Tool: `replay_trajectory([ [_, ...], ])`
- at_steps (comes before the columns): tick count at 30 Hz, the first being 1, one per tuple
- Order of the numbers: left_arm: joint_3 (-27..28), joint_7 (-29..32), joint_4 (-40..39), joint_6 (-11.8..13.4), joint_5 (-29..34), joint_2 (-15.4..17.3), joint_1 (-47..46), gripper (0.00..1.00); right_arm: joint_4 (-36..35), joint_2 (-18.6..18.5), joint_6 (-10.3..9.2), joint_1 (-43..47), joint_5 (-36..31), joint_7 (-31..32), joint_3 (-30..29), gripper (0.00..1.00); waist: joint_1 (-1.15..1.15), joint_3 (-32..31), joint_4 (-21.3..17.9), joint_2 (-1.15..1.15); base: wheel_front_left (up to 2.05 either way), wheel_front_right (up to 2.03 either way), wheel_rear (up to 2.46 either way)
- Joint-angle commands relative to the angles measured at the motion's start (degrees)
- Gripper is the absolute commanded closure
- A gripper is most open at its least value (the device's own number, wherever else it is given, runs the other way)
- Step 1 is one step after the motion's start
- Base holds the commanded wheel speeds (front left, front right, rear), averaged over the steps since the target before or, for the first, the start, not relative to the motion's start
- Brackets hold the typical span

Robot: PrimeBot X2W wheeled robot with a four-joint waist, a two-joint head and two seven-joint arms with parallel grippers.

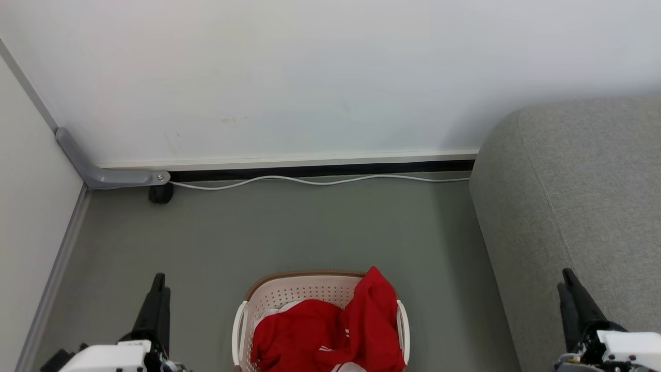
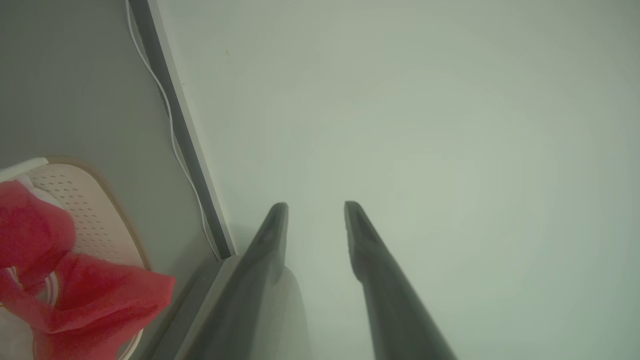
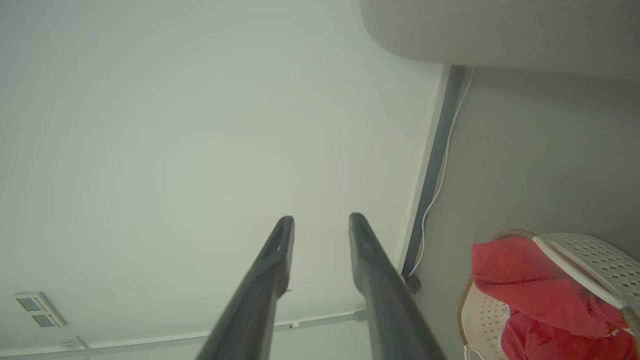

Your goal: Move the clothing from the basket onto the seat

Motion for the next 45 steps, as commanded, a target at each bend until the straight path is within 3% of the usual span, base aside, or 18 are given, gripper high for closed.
replay_trajectory([
  [1,0.0,0.0,-0.1,0.0,0.0,0.1,-0.1,0.00,-0.2,-0.1,0.00,-0.1,0.0,0.0,0.0,0.00,0.00,0.0,0.0,0.00,0.00,0.00,0.00],
  [9,-0.6,-1.1,1.6,0.0,0.2,-0.4,-0.2,0.00,0.9,0.0,0.00,-0.2,-0.3,-0.1,0.5,0.00,0.13,0.0,0.0,0.00,0.00,0.00,0.00],
  [14,-0.9,-2.0,1.9,0.0,0.5,-0.4,-1.1,0.00,0.9,-0.4,0.01,-1.0,-0.7,-0.3,1.0,0.00,0.01,0.1,0.0,0.00,0.00,0.00,0.00],
  [26,-1.8,-4.0,2.8,-0.1,3.2,-0.2,-3.3,0.00,1.3,-2.2,0.04,-3.4,-2.4,-2.3,3.5,0.00,0.00,0.3,-0.1,0.00,0.00,0.00,0.00],
  [37,-2.1,-5.7,3.7,-0.1,9.5,-0.1,-5.4,0.00,2.5,-4.5,0.06,-6.1,-4.6,-4.9,7.6,0.00,0.00,0.5,-0.1,0.00,0.00,0.00,0.00],
  [45,-2.6,-7.2,4.5,-0.2,17.6,0.1,-7.2,0.00,4.8,-6.7,0.08,-9.3,-8.2,-7.1,12.0,0.00,0.00,0.7,-0.3,0.00,0.00,0.00,0.00],
])
